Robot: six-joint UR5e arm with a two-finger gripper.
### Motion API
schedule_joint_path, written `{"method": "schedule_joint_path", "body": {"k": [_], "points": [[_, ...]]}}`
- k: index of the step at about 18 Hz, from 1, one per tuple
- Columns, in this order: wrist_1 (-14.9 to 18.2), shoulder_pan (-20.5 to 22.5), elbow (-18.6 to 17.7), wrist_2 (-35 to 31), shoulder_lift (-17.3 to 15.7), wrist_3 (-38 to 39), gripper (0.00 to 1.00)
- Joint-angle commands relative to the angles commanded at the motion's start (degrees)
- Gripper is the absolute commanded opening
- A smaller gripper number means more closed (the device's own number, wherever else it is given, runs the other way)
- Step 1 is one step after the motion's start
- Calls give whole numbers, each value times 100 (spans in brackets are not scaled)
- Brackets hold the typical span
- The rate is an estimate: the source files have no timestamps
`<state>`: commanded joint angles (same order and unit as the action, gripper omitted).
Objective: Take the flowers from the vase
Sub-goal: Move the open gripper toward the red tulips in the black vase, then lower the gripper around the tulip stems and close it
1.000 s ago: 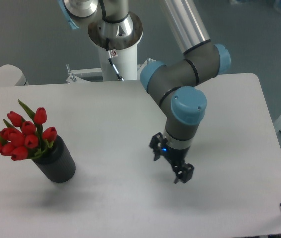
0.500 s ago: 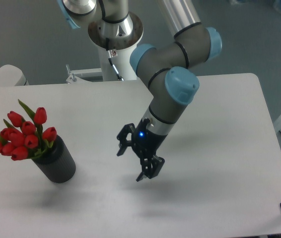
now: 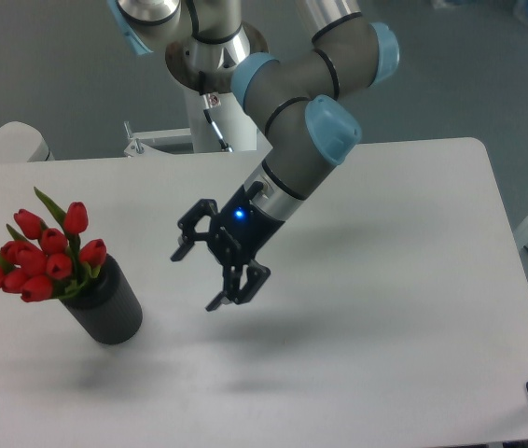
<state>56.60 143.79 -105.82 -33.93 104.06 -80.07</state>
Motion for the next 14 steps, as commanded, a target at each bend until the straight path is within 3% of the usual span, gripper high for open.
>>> {"method": "schedule_joint_path", "body": {"k": [3,8,14], "points": [[0,-96,-53,36,-35,236,100],[-53,-781,-9,448,-106,501,100],[-70,-835,-132,493,-79,475,100]]}}
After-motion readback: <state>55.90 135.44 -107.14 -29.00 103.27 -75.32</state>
